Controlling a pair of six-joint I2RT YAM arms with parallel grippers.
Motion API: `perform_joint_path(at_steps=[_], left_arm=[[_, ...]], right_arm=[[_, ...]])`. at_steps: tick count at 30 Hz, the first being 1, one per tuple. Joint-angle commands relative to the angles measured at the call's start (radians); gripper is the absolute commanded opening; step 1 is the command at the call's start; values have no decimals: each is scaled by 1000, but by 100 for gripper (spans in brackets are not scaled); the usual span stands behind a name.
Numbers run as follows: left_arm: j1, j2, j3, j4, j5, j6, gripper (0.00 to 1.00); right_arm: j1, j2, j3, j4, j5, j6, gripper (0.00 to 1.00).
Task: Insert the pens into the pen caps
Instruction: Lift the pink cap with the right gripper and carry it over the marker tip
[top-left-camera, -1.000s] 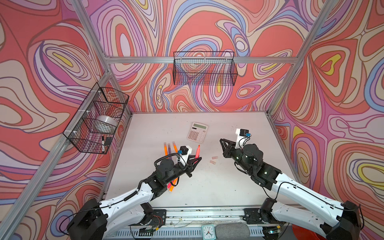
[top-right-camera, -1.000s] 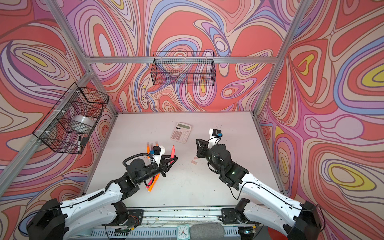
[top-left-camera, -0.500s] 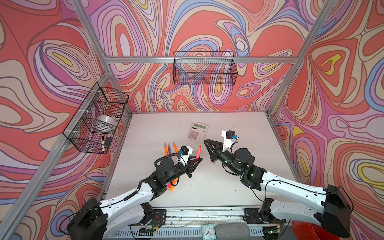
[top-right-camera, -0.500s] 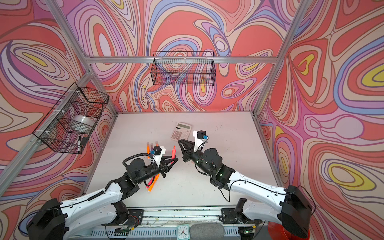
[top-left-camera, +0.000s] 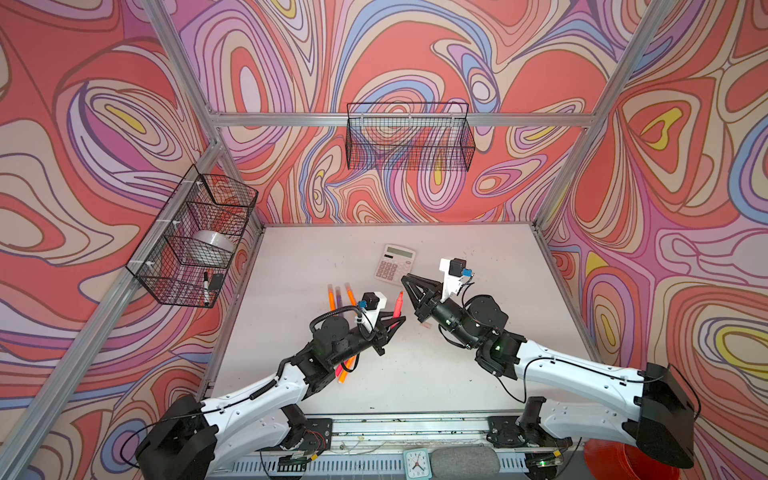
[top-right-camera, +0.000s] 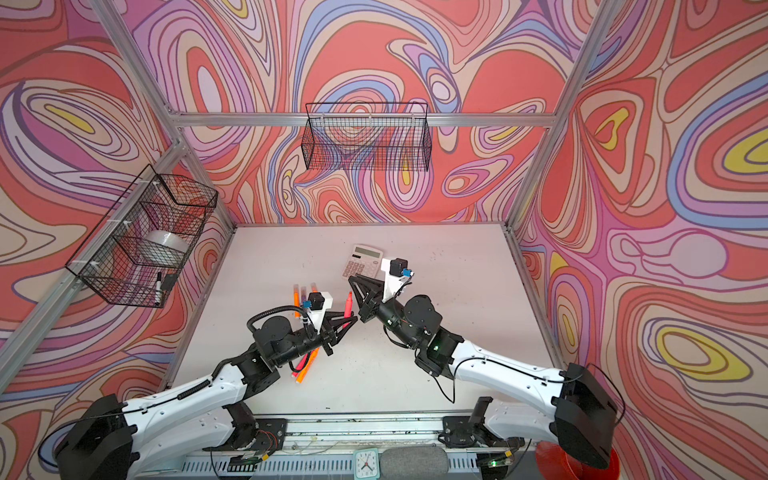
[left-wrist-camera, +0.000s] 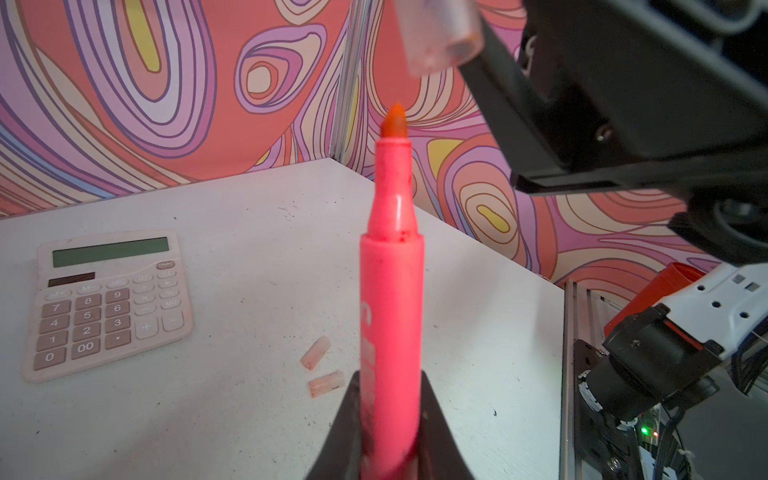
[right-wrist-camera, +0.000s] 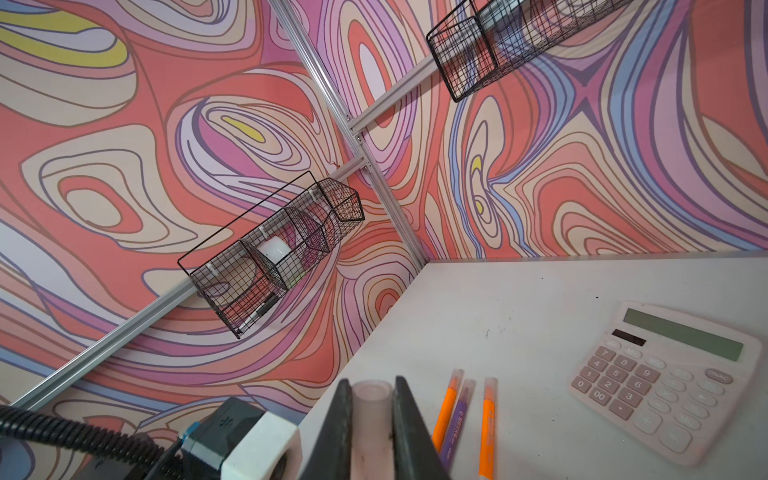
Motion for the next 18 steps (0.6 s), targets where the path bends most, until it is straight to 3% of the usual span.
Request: perform_joint_path(at_steps=[1,18], left_arm=[[-2,-1,28,48,13,4,0],[-2,-5,18,66,1,-5,0]], right_arm=[[8,17,39,13,-12,-15,0],[13,27,-15,51,26,-17,0]])
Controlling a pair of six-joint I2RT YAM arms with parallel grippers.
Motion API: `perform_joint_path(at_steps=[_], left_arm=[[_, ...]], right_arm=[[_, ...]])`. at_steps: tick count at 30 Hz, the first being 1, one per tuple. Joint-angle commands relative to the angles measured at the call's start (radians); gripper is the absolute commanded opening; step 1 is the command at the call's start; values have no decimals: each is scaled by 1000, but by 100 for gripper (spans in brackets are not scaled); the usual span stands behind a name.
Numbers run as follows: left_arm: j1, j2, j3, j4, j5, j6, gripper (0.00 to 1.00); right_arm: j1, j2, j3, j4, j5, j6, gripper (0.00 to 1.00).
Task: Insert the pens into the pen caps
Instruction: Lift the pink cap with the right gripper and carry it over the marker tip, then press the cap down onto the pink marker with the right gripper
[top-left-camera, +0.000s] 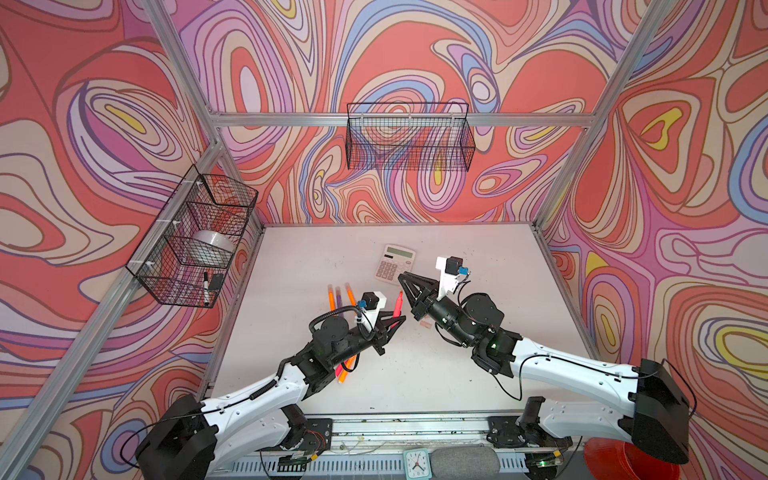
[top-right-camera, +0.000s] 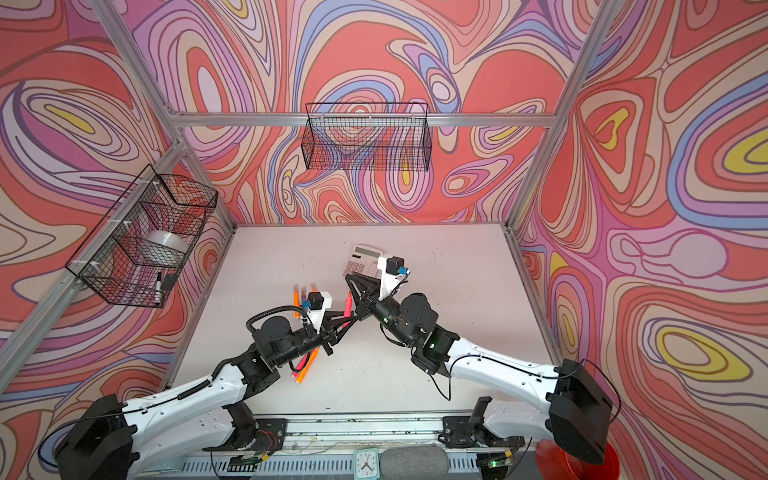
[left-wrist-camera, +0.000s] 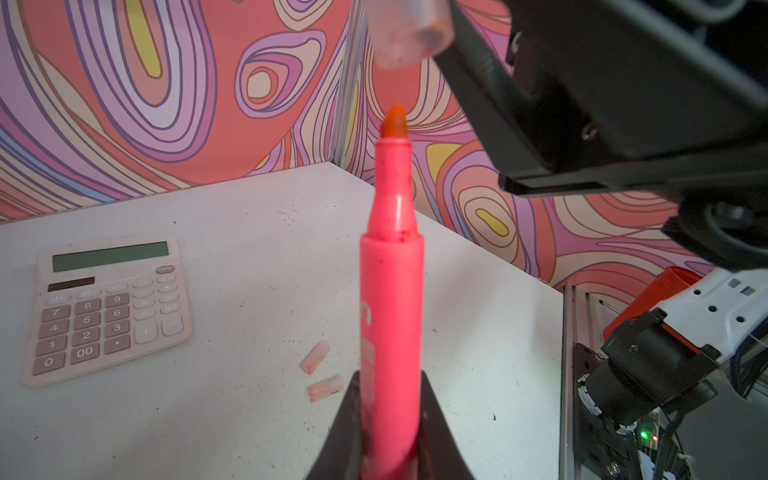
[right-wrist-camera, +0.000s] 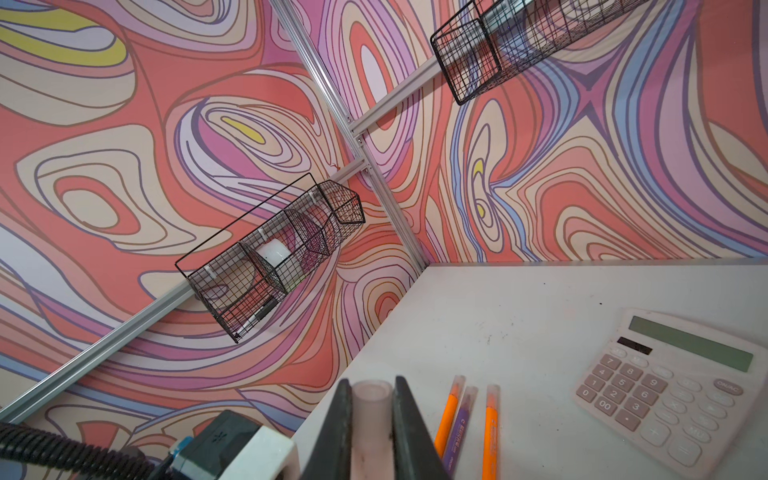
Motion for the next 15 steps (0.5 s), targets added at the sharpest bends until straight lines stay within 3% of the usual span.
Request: perform_joint_path(at_steps=[1,15], left_arm=[[-1,-4,18,52,3,-2,0],[-2,1,14,59,-30,-27,0]], right_arm=[[8,5,-31,32,15,-9,0],[22,40,-93,119,10,28,0]])
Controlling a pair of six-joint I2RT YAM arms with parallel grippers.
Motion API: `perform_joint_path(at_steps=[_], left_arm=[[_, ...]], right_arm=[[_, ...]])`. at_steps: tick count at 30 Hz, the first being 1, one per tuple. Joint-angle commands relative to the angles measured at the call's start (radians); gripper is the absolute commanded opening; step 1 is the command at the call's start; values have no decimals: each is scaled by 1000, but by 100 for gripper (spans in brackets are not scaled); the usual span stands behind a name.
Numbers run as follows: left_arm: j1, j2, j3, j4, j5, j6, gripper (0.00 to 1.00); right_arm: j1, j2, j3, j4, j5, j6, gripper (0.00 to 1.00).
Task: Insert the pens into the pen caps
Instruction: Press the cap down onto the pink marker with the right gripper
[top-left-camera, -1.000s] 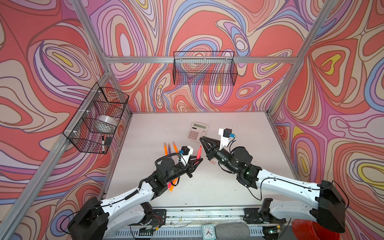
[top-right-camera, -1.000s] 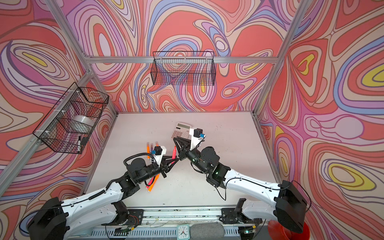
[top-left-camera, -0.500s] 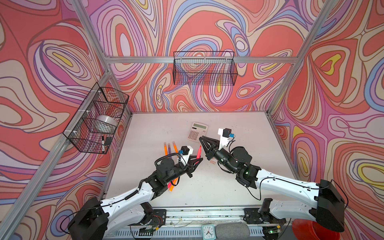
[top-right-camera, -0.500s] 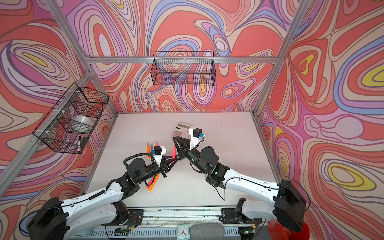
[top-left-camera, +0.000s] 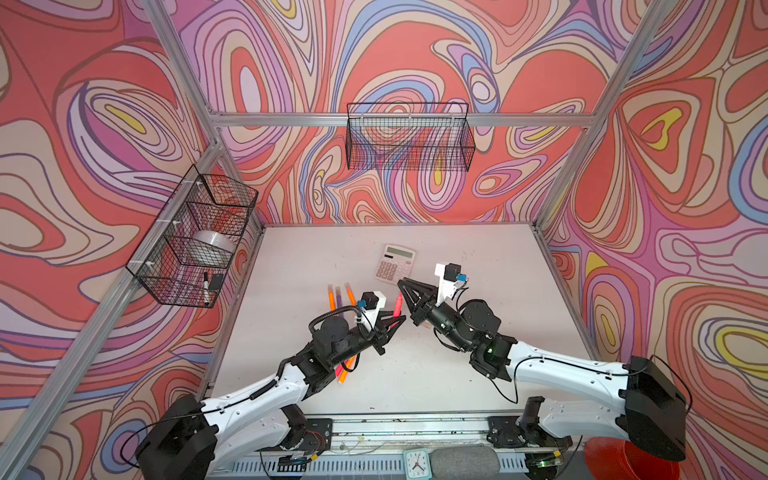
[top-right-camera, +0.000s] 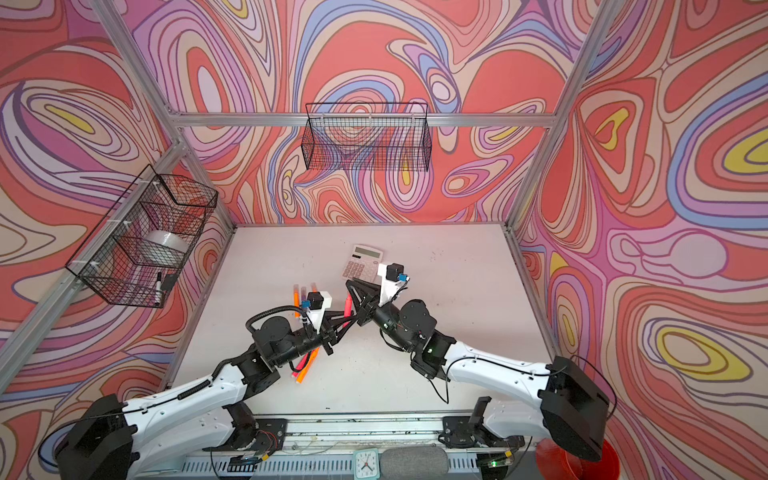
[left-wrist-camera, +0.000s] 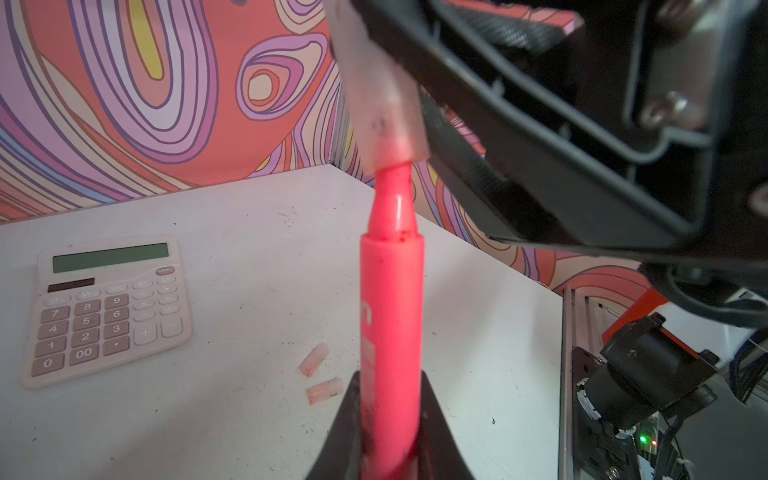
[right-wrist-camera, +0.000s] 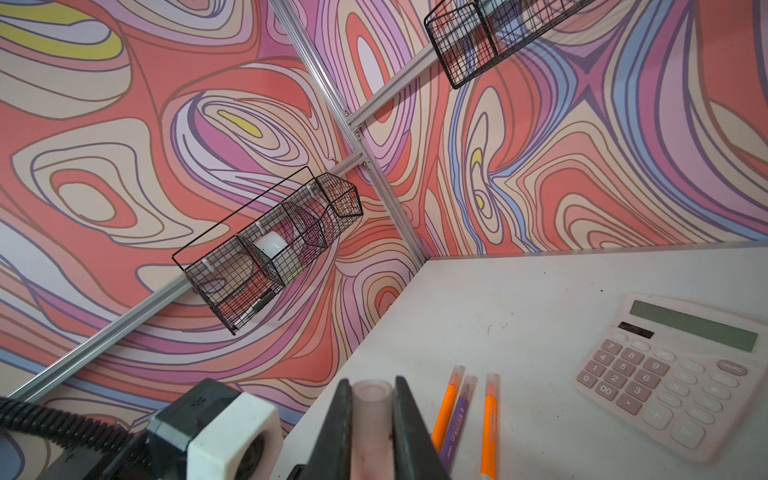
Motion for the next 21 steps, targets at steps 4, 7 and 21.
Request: perform_joint_path(at_steps=[4,7,21], left_arm=[[-1,-9,4,67,-31,-28,0],[1,-18,-14,101,-36,-39,0],[0,-39,-45,159,7,-12,0]], right_arm=[[22,17,-36,35,9,13,0],[36,23,-49,51,7,18,0],[48,-95,-118,-56,107,-11,62]])
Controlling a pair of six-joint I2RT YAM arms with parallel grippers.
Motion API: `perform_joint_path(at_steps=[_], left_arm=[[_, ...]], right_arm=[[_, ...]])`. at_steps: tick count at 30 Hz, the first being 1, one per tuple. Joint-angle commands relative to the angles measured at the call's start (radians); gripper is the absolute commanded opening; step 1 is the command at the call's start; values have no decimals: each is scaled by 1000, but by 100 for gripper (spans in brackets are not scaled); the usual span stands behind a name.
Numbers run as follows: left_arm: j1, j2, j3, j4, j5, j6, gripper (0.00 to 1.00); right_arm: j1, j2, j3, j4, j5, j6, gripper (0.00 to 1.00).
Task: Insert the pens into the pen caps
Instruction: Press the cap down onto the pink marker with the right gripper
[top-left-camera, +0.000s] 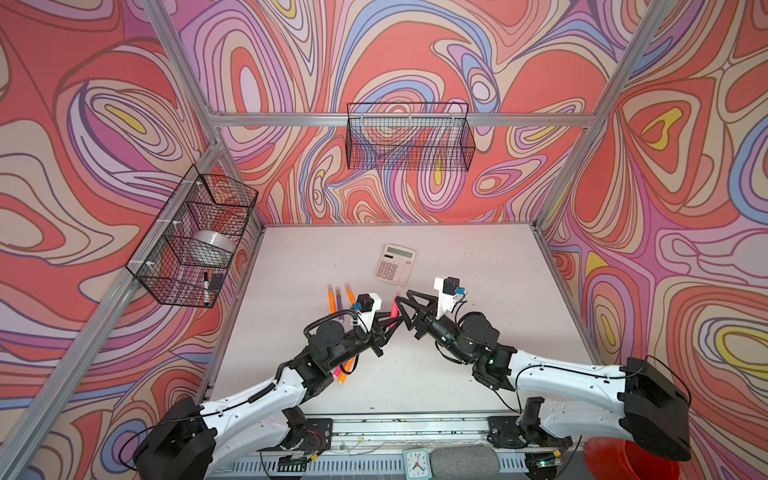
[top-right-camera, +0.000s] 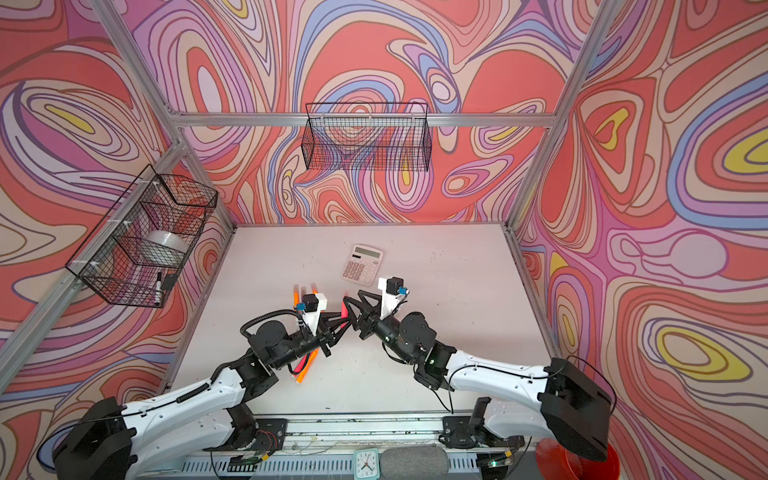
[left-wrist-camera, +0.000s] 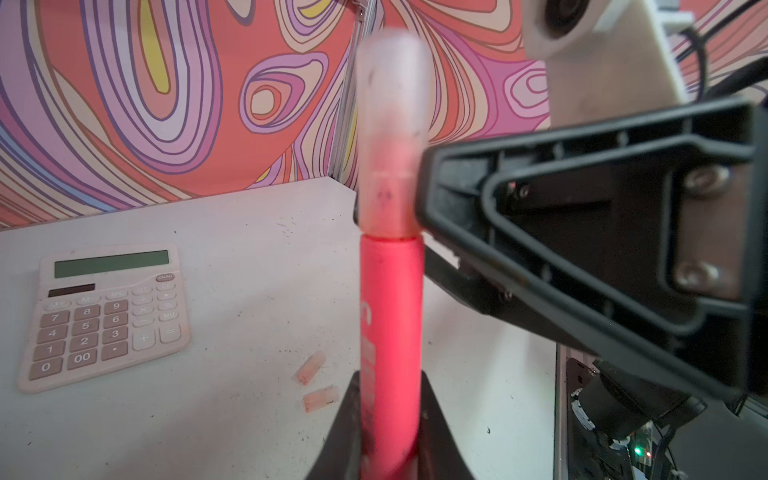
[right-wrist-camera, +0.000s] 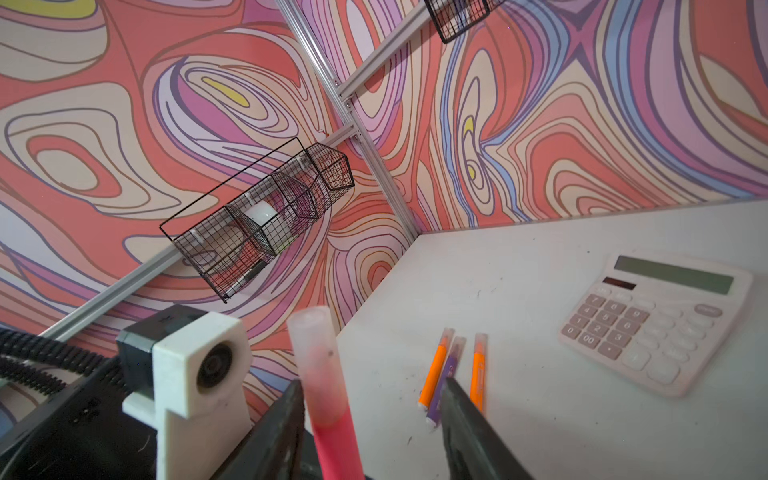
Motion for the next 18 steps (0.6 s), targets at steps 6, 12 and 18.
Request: perform_joint_path(at_steps=[6,12,18], left_arm=[[1,0,3,87,19,6,0],[1,-6,4,72,22,30,0],[0,-11,-1,71,45,57,0]], right_arm=[[1,-160,-2,-154,79,-36,71],[1,-150,127,-290,11,-62,72],[1,-4,350,-587,85,0,63]])
